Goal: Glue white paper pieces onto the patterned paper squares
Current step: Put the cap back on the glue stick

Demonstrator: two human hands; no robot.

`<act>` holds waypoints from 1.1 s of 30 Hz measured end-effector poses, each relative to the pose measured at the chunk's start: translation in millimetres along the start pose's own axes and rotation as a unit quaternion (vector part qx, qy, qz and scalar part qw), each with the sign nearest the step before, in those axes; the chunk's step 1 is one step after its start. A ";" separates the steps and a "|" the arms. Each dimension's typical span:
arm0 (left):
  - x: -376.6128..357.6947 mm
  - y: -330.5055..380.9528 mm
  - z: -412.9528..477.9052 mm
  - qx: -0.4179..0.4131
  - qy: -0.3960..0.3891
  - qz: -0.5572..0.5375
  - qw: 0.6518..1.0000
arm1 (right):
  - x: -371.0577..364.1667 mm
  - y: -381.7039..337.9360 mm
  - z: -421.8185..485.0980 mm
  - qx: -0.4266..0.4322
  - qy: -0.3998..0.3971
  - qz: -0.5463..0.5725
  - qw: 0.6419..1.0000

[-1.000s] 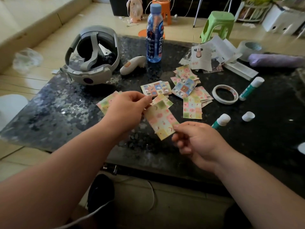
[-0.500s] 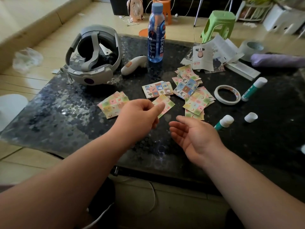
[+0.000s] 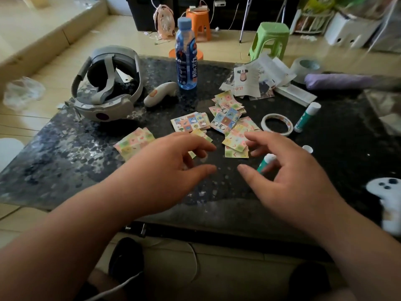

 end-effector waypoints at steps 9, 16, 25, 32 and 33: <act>-50.9 29.5 17.8 0.052 -0.037 0.022 0.998 | 38.6 51.4 -13.4 -0.156 0.045 -0.018 0.987; -112.9 38.2 58.1 0.102 0.015 -0.045 0.994 | 33.5 72.5 2.3 -0.255 -0.032 -0.026 0.966; -139.7 34.0 97.5 0.111 -0.023 -0.060 0.992 | 31.2 83.5 29.0 -0.281 -0.099 -0.042 0.954; -116.9 35.5 99.7 0.124 0.053 -0.403 0.905 | 40.2 78.2 33.0 -0.360 -0.062 0.232 0.901; -114.9 35.7 99.9 0.120 0.066 -0.465 0.874 | 38.5 74.9 32.7 -0.387 -0.087 0.313 0.863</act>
Point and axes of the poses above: each hand's wrist, its own z-axis towards the middle knuckle, its own x-axis out of the back of the hand, y = z × x, the point moved 1 cm from there along z, towards the middle knuckle, and after that the axes turned 9 degrees about -x, right-handed, at the moved point
